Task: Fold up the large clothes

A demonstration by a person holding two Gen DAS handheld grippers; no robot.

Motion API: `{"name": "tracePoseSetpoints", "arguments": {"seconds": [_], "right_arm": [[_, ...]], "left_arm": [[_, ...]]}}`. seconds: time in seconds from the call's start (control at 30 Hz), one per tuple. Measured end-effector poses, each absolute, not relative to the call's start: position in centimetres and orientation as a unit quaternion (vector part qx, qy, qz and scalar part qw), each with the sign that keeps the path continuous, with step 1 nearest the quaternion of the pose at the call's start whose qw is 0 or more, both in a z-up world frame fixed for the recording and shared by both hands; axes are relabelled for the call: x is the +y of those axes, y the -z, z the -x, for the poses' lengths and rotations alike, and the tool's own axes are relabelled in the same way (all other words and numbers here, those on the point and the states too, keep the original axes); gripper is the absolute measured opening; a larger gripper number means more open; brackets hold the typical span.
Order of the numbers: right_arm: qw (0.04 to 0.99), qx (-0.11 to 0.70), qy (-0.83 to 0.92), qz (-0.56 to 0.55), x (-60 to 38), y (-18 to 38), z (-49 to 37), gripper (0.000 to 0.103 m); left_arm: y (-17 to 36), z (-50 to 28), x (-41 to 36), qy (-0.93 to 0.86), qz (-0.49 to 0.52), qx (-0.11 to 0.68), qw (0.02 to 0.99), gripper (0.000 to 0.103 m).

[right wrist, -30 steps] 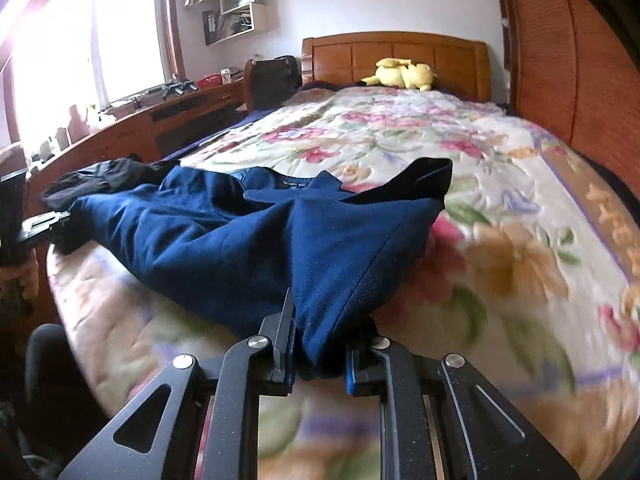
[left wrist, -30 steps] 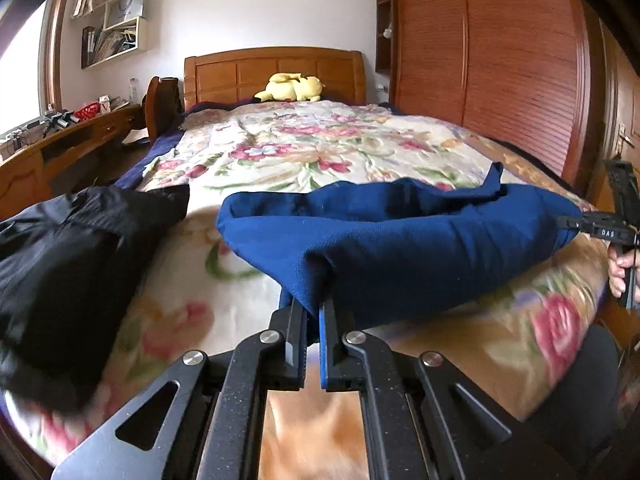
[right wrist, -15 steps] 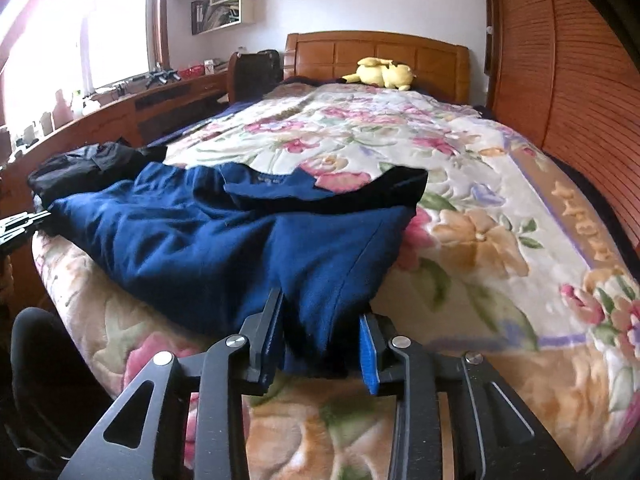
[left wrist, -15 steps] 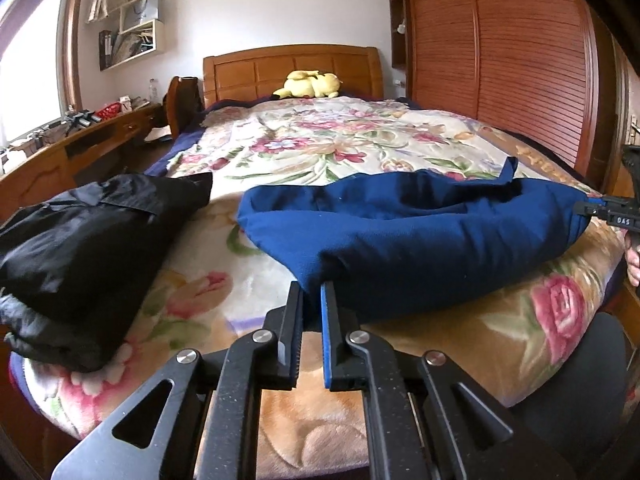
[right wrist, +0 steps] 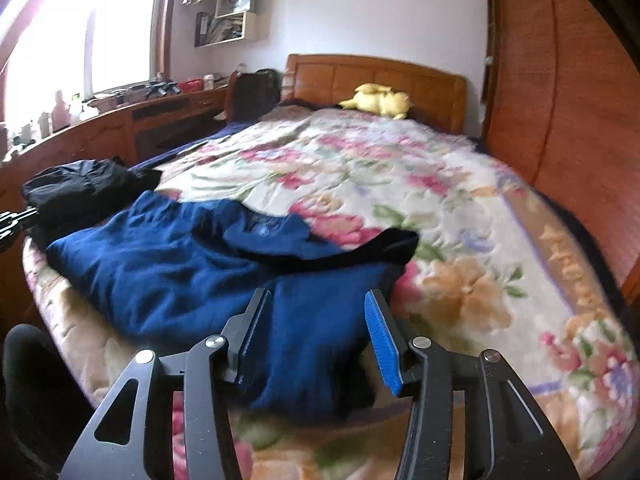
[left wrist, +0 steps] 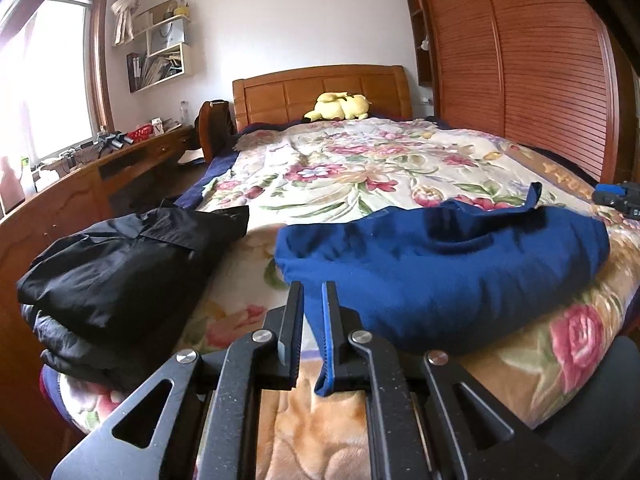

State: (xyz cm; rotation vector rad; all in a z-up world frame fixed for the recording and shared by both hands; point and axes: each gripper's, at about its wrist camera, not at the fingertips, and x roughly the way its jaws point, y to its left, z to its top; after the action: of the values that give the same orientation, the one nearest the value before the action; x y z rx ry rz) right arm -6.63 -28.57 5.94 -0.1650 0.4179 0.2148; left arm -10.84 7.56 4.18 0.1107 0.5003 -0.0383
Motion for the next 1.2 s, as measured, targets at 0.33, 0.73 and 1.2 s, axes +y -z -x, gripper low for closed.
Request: {"name": "tracePoseSetpoints", "arguments": {"seconds": [0.33,0.73,1.2], "right_arm": [[0.966,0.213,-0.115,0.093,-27.3,-6.4,5.5,0.057],[0.943,0.263,-0.161,0.126,-22.0,-6.9,-2.1,0.057],[0.877,0.373,-0.165,0.254,-14.8,-3.5,-12.9,0.056]], "left_arm": [[-4.4,5.9,5.3,0.037,-0.032,0.23,0.972,0.01],[-1.1,4.4,3.9,0.074,-0.036,0.245,0.966,0.01],[-0.8,4.2,7.0,0.077,-0.006,0.248,0.966,0.01]]}}
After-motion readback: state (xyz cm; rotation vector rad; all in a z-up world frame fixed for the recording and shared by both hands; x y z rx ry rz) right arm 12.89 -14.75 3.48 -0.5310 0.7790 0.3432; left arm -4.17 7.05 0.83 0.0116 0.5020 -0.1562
